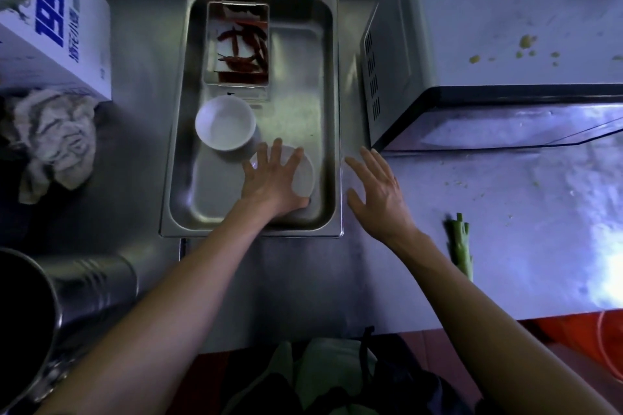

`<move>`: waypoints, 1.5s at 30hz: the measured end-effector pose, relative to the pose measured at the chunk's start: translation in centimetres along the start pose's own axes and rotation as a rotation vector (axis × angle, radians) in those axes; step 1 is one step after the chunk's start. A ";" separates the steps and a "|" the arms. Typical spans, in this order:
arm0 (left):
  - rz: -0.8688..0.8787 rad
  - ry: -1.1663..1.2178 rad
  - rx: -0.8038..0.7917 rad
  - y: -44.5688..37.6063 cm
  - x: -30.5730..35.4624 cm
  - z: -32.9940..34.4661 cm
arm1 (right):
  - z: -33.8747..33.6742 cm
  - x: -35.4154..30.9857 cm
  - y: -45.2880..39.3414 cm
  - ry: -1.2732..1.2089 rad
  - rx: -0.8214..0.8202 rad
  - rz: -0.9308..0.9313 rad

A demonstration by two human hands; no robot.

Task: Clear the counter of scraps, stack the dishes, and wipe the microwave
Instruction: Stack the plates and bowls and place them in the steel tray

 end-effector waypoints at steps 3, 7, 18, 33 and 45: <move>-0.006 -0.014 -0.006 -0.4 0.1 0.4 | 0.1 0.7 0.3 -0.002 0.000 0.023; -0.006 -0.034 0.003 -0.6 0.2 1.0 | 0.4 0.8 0.4 0.000 0.000 0.038; 0.009 -0.045 -0.038 -0.7 -0.5 2.3 | 1.5 1.1 1.8 -0.048 0.010 0.101; 0.119 0.032 0.183 5.1 7.8 -4.9 | -4.0 6.1 6.0 -0.031 -0.064 0.197; 0.301 -0.006 0.257 10.2 29.6 -2.0 | -12.7 20.0 21.4 -0.041 0.026 0.314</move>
Point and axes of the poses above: each hand's wrist, its own y-axis away from the middle knuckle, its own z-axis out of the palm, x = y × z, the point moved 4 cm from there along -y, towards the middle knuckle, and after that the axes turned 3 degrees about -x, right-handed, at the moved point
